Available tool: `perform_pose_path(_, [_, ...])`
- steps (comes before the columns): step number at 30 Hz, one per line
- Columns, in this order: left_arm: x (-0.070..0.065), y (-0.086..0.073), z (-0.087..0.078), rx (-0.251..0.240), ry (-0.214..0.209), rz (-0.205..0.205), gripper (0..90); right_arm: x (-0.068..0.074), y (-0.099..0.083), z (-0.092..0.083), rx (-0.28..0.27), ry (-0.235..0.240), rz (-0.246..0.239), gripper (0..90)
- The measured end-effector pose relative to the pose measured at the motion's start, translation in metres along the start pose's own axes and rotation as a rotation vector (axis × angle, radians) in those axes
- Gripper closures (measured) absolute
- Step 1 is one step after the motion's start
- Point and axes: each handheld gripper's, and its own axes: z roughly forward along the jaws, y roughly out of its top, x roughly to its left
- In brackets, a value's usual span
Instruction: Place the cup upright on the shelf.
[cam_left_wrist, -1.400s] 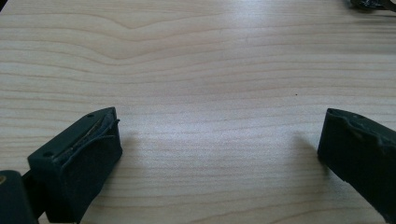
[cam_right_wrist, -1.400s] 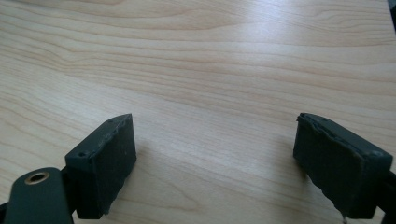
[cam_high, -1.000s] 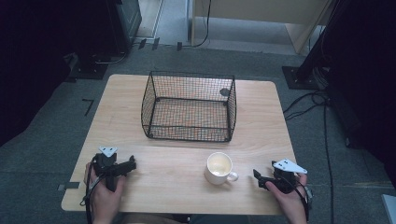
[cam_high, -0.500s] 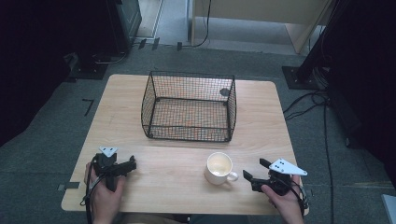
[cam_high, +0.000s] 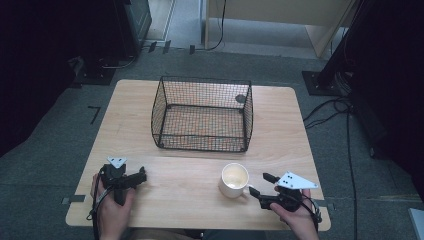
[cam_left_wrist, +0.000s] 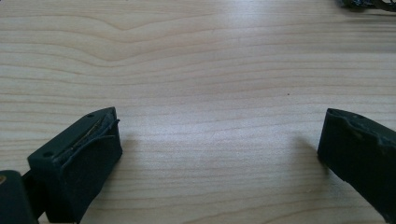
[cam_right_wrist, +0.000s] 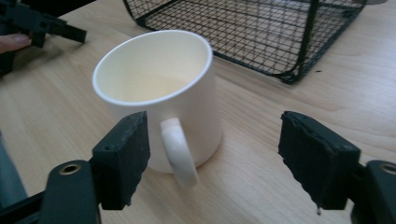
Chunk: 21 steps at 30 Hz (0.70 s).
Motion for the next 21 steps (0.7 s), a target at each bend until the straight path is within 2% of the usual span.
perform_pose_path(1, [0.000, 0.000, 0.000, 0.000, 0.000, 0.000, 0.0, 0.000, -0.002, 0.002, 0.010, 0.023, 0.001, 31.9])
perform_pose_path(4, [0.000, 0.000, 0.000, 0.000, 0.000, 0.000, 0.0, 0.001, -0.004, 0.006, 0.026, 0.052, -0.007, 40.4])
perform_pose_path(6, [0.000, 0.000, 0.000, 0.000, 0.000, 0.000, 0.0, 0.001, -0.005, 0.007, 0.035, 0.058, -0.012, 42.0])
perform_pose_path(8, [0.000, 0.000, 0.000, 0.000, 0.000, 0.000, 0.0, 0.003, -0.006, 0.010, 0.059, 0.065, -0.027, 50.4])
perform_pose_path(9, [0.000, 0.000, 0.000, 0.000, 0.000, 0.000, 0.0, 0.003, -0.006, 0.010, 0.059, 0.065, -0.027, 50.4])
perform_pose_path(10, [0.000, 0.000, 0.000, 0.000, 0.000, 0.000, 0.0, 0.004, -0.007, 0.013, 0.065, 0.069, -0.036, 56.7])
perform_pose_path(11, [0.000, 0.000, 0.000, 0.000, 0.000, 0.000, 0.0, 0.004, -0.007, 0.013, 0.065, 0.069, -0.036, 56.7])
perform_pose_path(13, [0.000, 0.000, 0.000, 0.000, 0.000, 0.000, 0.0, 0.007, -0.008, 0.016, 0.084, 0.079, -0.059, 67.6])
perform_pose_path(14, [0.000, 0.000, 0.000, 0.000, 0.000, 0.000, 0.0, 0.007, -0.008, 0.016, 0.084, 0.079, -0.059, 67.6])
perform_pose_path(16, [0.000, 0.000, 0.000, 0.000, 0.000, 0.000, 0.0, 0.012, -0.007, 0.018, 0.097, 0.077, -0.092, 70.2])
perform_pose_path(21, [0.000, 0.000, 0.000, 0.000, 0.000, 0.001, 0.0, 0.016, -0.006, 0.023, 0.088, 0.077, -0.095, 74.5])
